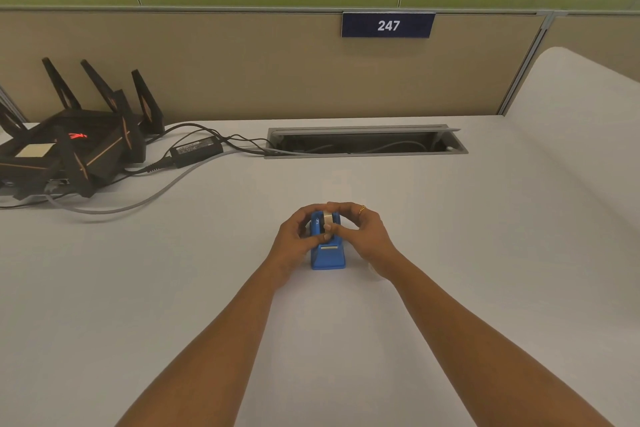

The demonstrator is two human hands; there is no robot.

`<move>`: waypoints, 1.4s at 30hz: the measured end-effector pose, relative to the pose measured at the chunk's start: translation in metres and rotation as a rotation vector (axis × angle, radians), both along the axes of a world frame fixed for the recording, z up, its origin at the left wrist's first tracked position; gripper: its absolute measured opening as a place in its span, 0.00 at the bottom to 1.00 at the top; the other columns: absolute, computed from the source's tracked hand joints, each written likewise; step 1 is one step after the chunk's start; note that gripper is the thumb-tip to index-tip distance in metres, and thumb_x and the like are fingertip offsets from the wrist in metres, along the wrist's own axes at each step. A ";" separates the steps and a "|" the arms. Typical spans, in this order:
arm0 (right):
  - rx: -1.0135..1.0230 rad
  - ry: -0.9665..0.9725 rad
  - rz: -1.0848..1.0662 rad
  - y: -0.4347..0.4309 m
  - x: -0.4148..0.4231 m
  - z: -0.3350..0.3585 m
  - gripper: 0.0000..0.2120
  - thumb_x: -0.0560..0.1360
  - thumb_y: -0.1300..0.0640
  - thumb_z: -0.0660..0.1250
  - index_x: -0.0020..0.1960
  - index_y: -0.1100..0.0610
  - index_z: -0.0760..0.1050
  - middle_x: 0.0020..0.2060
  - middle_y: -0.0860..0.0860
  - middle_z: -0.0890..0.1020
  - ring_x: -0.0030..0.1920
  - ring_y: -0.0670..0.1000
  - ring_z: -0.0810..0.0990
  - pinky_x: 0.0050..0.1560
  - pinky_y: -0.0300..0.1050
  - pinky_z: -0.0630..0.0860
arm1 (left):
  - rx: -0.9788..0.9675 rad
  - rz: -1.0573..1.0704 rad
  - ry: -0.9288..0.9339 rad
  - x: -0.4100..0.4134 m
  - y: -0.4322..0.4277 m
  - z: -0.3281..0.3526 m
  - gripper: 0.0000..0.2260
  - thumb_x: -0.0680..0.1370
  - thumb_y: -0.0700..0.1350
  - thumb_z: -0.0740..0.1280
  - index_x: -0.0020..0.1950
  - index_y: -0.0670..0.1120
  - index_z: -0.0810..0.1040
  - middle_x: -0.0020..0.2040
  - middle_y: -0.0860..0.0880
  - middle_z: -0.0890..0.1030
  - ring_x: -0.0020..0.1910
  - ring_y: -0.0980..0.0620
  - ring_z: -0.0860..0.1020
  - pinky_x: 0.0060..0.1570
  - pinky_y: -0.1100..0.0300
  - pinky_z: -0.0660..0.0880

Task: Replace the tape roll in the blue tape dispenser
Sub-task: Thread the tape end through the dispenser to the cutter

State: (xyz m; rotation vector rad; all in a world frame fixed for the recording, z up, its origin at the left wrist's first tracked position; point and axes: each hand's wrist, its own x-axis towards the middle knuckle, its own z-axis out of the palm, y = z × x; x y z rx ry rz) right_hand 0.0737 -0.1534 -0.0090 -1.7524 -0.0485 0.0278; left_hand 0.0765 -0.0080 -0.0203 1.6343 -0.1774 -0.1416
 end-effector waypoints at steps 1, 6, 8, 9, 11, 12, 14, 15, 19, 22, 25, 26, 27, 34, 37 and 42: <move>0.002 0.004 0.009 0.000 0.000 -0.001 0.14 0.70 0.62 0.70 0.56 0.58 0.77 0.60 0.52 0.79 0.62 0.49 0.74 0.64 0.44 0.68 | -0.013 -0.005 0.001 0.000 0.000 0.000 0.20 0.71 0.33 0.68 0.57 0.52 0.72 0.57 0.50 0.76 0.58 0.54 0.74 0.58 0.64 0.73; 0.007 -0.004 0.024 -0.001 0.000 -0.002 0.15 0.69 0.64 0.71 0.56 0.59 0.77 0.60 0.52 0.79 0.63 0.49 0.74 0.61 0.41 0.69 | -0.075 0.017 0.045 0.002 0.001 0.001 0.16 0.75 0.35 0.60 0.58 0.52 0.73 0.59 0.51 0.76 0.58 0.55 0.73 0.50 0.70 0.74; 0.013 -0.005 0.028 -0.001 -0.001 -0.002 0.15 0.69 0.64 0.71 0.56 0.59 0.77 0.60 0.51 0.79 0.63 0.48 0.74 0.59 0.37 0.69 | -0.048 0.026 0.061 0.002 -0.001 0.000 0.15 0.77 0.40 0.60 0.63 0.50 0.72 0.61 0.51 0.75 0.60 0.55 0.72 0.52 0.70 0.73; 0.016 -0.003 0.026 -0.001 0.000 -0.003 0.15 0.69 0.63 0.71 0.56 0.59 0.77 0.60 0.51 0.79 0.63 0.48 0.74 0.58 0.37 0.69 | -0.026 0.036 0.061 0.002 -0.002 -0.001 0.15 0.78 0.42 0.60 0.65 0.49 0.71 0.63 0.50 0.74 0.62 0.54 0.71 0.55 0.68 0.73; 0.038 0.004 0.012 0.000 0.000 -0.003 0.14 0.70 0.60 0.71 0.55 0.58 0.78 0.60 0.51 0.79 0.63 0.48 0.74 0.62 0.40 0.68 | 0.005 0.053 0.055 0.003 -0.003 -0.002 0.17 0.77 0.44 0.61 0.67 0.48 0.70 0.66 0.47 0.73 0.65 0.50 0.71 0.63 0.59 0.70; 0.054 0.005 0.003 0.000 0.000 -0.003 0.13 0.70 0.60 0.71 0.55 0.58 0.78 0.59 0.51 0.80 0.62 0.48 0.75 0.64 0.42 0.68 | 0.010 0.055 0.048 0.004 -0.003 -0.003 0.18 0.77 0.44 0.62 0.67 0.47 0.70 0.67 0.46 0.73 0.66 0.49 0.71 0.65 0.56 0.69; 0.067 0.000 -0.013 0.001 0.000 -0.002 0.12 0.71 0.59 0.70 0.54 0.59 0.79 0.59 0.51 0.80 0.61 0.48 0.75 0.66 0.45 0.68 | 0.009 0.050 0.043 0.004 -0.002 -0.003 0.17 0.77 0.43 0.62 0.66 0.47 0.70 0.66 0.46 0.73 0.65 0.49 0.71 0.64 0.56 0.69; 0.063 -0.005 -0.017 0.001 0.000 -0.002 0.12 0.71 0.59 0.70 0.54 0.59 0.79 0.59 0.52 0.80 0.61 0.48 0.76 0.66 0.45 0.69 | 0.008 0.046 0.044 0.004 -0.002 -0.003 0.17 0.76 0.43 0.63 0.66 0.47 0.70 0.66 0.46 0.73 0.65 0.49 0.71 0.63 0.58 0.70; 0.041 -0.027 -0.024 0.001 0.000 -0.001 0.13 0.71 0.61 0.70 0.55 0.60 0.78 0.58 0.53 0.80 0.61 0.49 0.76 0.64 0.45 0.70 | -0.004 0.014 0.026 0.004 0.000 -0.004 0.16 0.76 0.42 0.63 0.64 0.48 0.71 0.65 0.46 0.74 0.63 0.51 0.72 0.58 0.63 0.71; 0.028 -0.030 -0.028 0.001 -0.001 -0.001 0.17 0.71 0.61 0.70 0.60 0.58 0.75 0.59 0.53 0.79 0.58 0.46 0.75 0.61 0.41 0.70 | -0.011 0.005 0.025 0.004 0.000 -0.004 0.16 0.76 0.41 0.63 0.63 0.49 0.71 0.65 0.46 0.74 0.64 0.50 0.71 0.60 0.61 0.71; -0.009 -0.018 -0.021 0.001 -0.001 -0.003 0.21 0.72 0.59 0.69 0.64 0.55 0.72 0.62 0.52 0.77 0.59 0.44 0.73 0.62 0.41 0.68 | -0.008 0.012 0.029 0.004 0.000 -0.003 0.16 0.76 0.41 0.63 0.64 0.49 0.70 0.66 0.46 0.73 0.64 0.50 0.71 0.62 0.59 0.69; -0.023 -0.013 -0.015 0.001 -0.001 -0.003 0.21 0.72 0.58 0.69 0.64 0.55 0.72 0.62 0.52 0.77 0.60 0.44 0.73 0.63 0.41 0.67 | -0.010 0.014 0.030 0.003 -0.001 -0.003 0.16 0.76 0.41 0.62 0.64 0.49 0.70 0.66 0.46 0.73 0.64 0.51 0.71 0.61 0.60 0.69; -0.034 -0.007 -0.009 0.000 -0.001 -0.004 0.21 0.72 0.57 0.69 0.65 0.55 0.72 0.63 0.52 0.77 0.61 0.45 0.73 0.62 0.40 0.67 | -0.011 0.014 0.031 0.003 -0.001 -0.003 0.16 0.77 0.41 0.62 0.63 0.50 0.71 0.66 0.46 0.73 0.63 0.51 0.71 0.60 0.62 0.70; -0.027 -0.003 0.026 -0.003 0.000 -0.004 0.22 0.71 0.59 0.70 0.64 0.56 0.73 0.62 0.52 0.77 0.60 0.45 0.72 0.47 0.24 0.71 | -0.027 0.015 0.028 0.003 0.000 -0.002 0.14 0.77 0.40 0.62 0.61 0.52 0.71 0.65 0.46 0.74 0.61 0.52 0.72 0.52 0.68 0.74; -0.031 0.001 0.033 -0.003 -0.001 -0.005 0.23 0.70 0.60 0.71 0.64 0.55 0.72 0.62 0.52 0.77 0.63 0.48 0.72 0.56 0.36 0.71 | -0.031 0.020 0.031 0.003 -0.001 -0.001 0.13 0.77 0.41 0.62 0.60 0.52 0.71 0.64 0.46 0.74 0.61 0.53 0.72 0.50 0.70 0.75; -0.027 -0.014 0.032 -0.003 -0.001 -0.005 0.23 0.70 0.60 0.71 0.64 0.56 0.73 0.62 0.52 0.77 0.61 0.45 0.72 0.51 0.31 0.73 | -0.040 0.035 0.050 0.002 -0.002 -0.001 0.14 0.77 0.41 0.62 0.61 0.50 0.72 0.65 0.45 0.74 0.62 0.51 0.72 0.53 0.66 0.73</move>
